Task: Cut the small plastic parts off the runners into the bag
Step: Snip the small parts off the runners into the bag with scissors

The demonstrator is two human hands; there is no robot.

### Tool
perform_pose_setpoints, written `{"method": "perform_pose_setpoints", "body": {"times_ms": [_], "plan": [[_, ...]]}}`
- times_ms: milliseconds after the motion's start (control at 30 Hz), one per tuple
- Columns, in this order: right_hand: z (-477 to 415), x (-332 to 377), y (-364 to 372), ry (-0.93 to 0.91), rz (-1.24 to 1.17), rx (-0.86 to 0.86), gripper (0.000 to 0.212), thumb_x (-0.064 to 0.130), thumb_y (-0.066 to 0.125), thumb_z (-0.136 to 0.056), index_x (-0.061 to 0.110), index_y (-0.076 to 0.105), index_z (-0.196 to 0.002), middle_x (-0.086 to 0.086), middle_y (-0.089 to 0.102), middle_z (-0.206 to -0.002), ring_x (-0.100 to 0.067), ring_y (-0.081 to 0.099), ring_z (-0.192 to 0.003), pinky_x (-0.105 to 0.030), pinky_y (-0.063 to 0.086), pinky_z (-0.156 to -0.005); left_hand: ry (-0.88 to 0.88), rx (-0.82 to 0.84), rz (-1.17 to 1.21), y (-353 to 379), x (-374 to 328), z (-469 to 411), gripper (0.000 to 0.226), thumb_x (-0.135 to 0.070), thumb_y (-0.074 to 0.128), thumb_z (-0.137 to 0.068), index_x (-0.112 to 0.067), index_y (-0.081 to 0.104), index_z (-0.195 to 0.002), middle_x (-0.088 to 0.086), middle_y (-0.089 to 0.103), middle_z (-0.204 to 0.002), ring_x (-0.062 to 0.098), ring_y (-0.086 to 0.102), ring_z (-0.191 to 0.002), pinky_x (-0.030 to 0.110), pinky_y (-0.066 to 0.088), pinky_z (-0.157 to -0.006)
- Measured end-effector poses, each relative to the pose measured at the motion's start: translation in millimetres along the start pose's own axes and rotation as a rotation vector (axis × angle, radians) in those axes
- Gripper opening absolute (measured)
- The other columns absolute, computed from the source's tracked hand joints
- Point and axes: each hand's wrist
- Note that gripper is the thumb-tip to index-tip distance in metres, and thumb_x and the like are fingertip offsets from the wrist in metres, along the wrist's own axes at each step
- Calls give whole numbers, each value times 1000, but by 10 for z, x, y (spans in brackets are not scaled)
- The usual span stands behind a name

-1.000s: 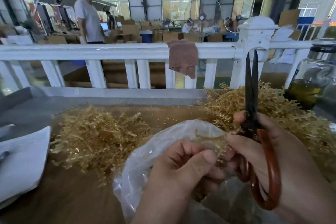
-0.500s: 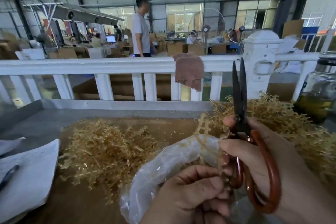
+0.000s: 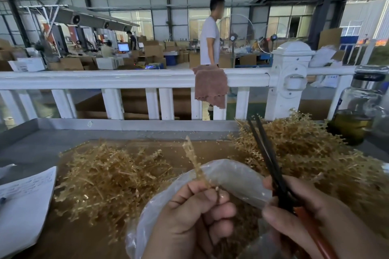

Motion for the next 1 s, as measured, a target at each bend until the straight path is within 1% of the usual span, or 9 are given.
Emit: {"method": "perform_pose_setpoints", "body": {"times_ms": [100,167,267,400,533,633,767,900,1000], "plan": [[36,0,14,96,-18,30,51,68,72,-59,66,55,-107,19,69,-92,0,71,-79,-13,50,-68,83,-95,78,-27,32,-83,18,1,80,-52,-12,77,-64,13,64,-61,19,60,-41,24,45,-31],[50,-20,-12,112,51,23,50,67,69,-65,72,48,-110,24,68,-97,7,68,-84,-10,46,-71,102,-113,55,-29,41,-110,29,-5,87,-40,-13,77,-66,12,64,-63,17,58,-42,22,40,-32],[50,-25,-2,134,126,-20,47,61,72,-77,76,42,-111,39,63,-100,19,61,-87,-6,41,-75,100,-114,44,-15,48,-117,12,-4,72,-59,-16,74,-61,10,65,-64,13,55,-42,20,37,-31],[76,2,27,149,276,-7,48,71,69,-75,82,34,-107,55,50,-103,33,48,-89,5,37,-64,130,-177,-29,-51,105,-140,31,13,68,-52,-16,74,-60,11,63,-61,12,54,-41,20,38,-30],[54,-16,5,149,360,32,38,72,68,-75,76,44,-103,54,51,-100,33,48,-87,7,36,-64,139,-201,-89,-37,124,-139,31,15,75,-48,-12,72,-62,15,63,-62,15,56,-41,22,42,-32],[41,-31,-29,153,416,59,32,74,65,-76,75,43,-100,55,51,-97,34,47,-84,6,36,-62,165,-230,-50,-70,135,-150,16,-4,73,-57,-6,68,-72,17,66,-66,17,60,-45,24,44,-34],[33,-36,-73,131,485,98,42,75,63,-76,71,37,-108,51,53,-100,33,47,-83,2,39,-63,191,-255,-51,-103,118,-170,5,-13,73,-58,-16,73,-63,12,66,-67,15,61,-48,23,44,-35],[32,1,-118,125,546,140,33,74,63,-77,80,36,-96,57,46,-96,40,38,-83,5,36,-66,238,-247,-23,-129,69,-168,5,-14,72,-61,-18,74,-61,11,65,-65,14,59,-46,21,45,-36],[40,-5,-150,132,554,188,43,79,60,-72,70,38,-109,51,48,-107,31,45,-94,-6,48,-71,254,-195,-13,-198,10,-138,5,-14,74,-65,-17,76,-68,10,69,-76,12,65,-58,20,54,-49]]}}
Point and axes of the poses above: each hand's wrist, its own z-axis away from the middle knuckle, its own y-axis out of the palm, x = y × z
